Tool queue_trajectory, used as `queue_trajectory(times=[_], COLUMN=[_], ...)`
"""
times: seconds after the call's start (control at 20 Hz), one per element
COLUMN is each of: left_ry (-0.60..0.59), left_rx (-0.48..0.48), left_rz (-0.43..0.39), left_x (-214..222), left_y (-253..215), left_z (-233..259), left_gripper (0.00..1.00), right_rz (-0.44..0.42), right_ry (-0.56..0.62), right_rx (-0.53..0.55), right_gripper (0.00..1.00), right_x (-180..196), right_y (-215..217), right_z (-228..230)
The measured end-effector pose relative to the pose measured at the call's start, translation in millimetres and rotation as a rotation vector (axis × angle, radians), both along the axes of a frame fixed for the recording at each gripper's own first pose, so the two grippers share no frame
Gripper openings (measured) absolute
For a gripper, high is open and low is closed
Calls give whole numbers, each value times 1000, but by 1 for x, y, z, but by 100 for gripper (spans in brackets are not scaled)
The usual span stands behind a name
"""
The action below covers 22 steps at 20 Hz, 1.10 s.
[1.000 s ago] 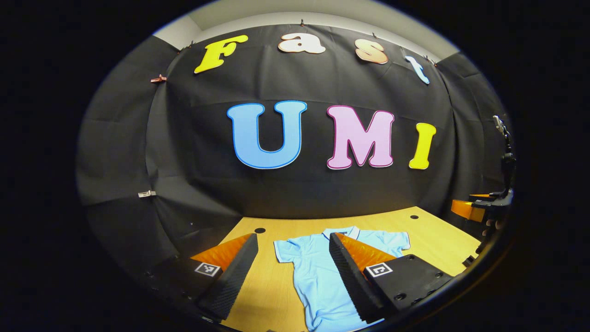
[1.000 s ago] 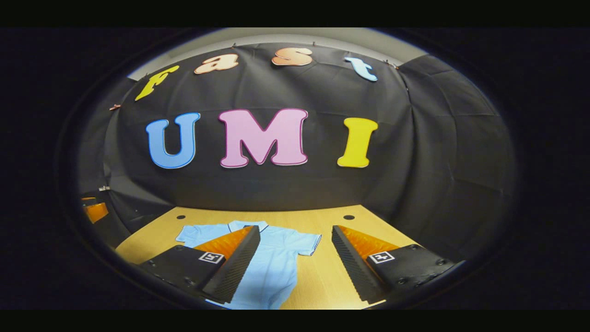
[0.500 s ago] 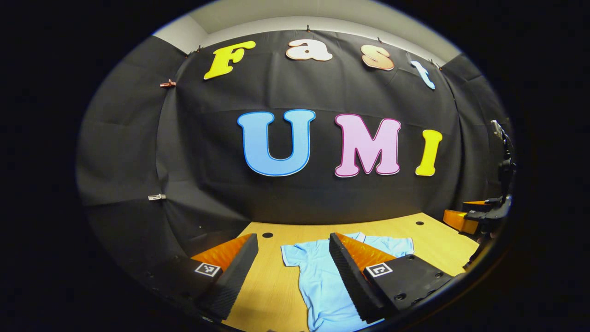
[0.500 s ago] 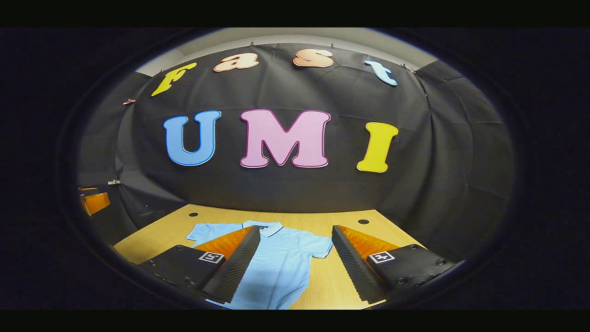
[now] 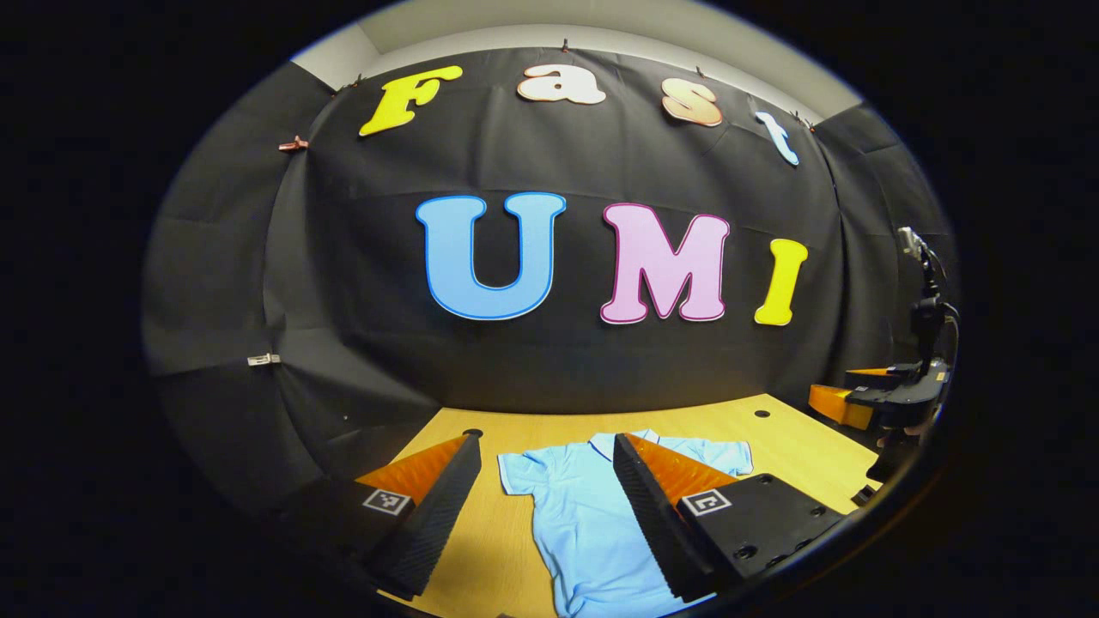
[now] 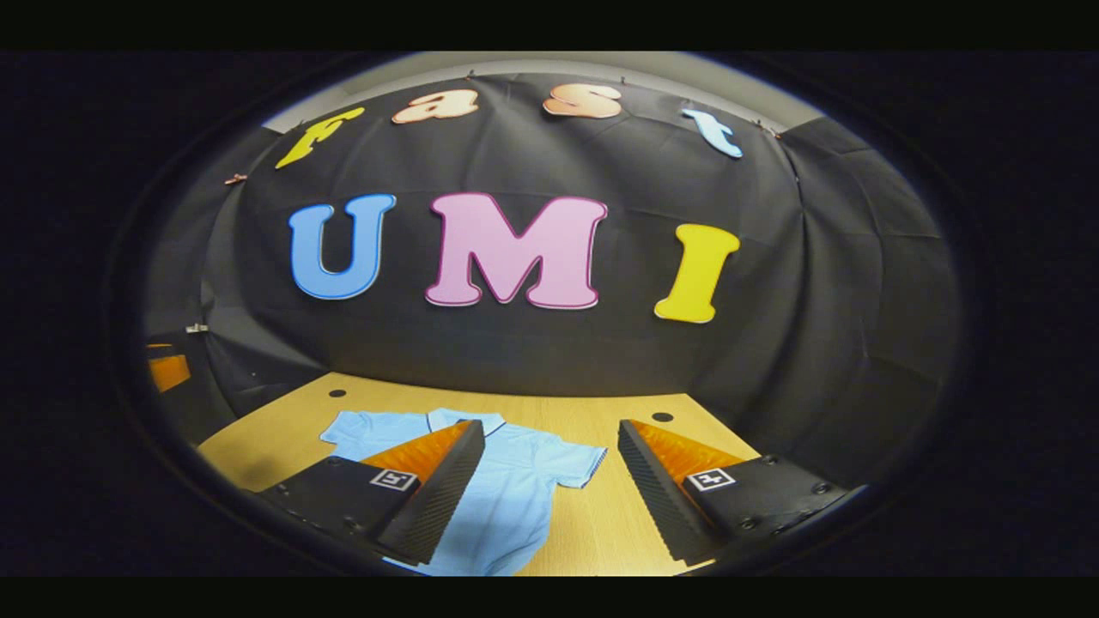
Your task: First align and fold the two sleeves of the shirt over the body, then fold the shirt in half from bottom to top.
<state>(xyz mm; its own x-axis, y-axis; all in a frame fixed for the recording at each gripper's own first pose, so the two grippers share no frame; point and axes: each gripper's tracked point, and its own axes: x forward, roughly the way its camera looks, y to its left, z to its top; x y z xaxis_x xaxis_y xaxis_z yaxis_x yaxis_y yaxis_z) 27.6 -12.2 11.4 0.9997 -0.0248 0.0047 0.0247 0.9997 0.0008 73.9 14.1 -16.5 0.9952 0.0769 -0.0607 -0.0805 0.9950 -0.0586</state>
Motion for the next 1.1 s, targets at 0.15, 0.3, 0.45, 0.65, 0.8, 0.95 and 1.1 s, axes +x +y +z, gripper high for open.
queue_trajectory(times=[0.15, 0.3, 0.45, 0.65, 0.8, 0.95, 1.1], left_ry=[24, 52, 87, 146, 190, 220, 227], left_rx=[9, 1, 3, 8, 0, -20, -6], left_rz=[13, 38, 72, 106, 125, 127, 127], left_x=[22, 41, 56, 72, 82, 90, 98], left_y=[-4, -8, -11, -14, -17, -25, -30], left_z=[-5, -11, -24, -45, -62, -70, -73], left_gripper=[99, 99, 99, 99, 99, 99, 99], right_rz=[-11, -31, -69, -68, -73, -93, -57], right_ry=[49, 183, 328, 488, 541, 608, 663], right_rx=[-7, -19, -22, -43, -18, 19, 25], right_gripper=[98, 98, 98, 98, 98, 98, 93], right_x=[54, 111, 165, 216, 248, 263, 257], right_y=[-17, -39, -67, -83, -85, -86, -77], right_z=[-17, -62, -119, -190, -218, -245, -262])
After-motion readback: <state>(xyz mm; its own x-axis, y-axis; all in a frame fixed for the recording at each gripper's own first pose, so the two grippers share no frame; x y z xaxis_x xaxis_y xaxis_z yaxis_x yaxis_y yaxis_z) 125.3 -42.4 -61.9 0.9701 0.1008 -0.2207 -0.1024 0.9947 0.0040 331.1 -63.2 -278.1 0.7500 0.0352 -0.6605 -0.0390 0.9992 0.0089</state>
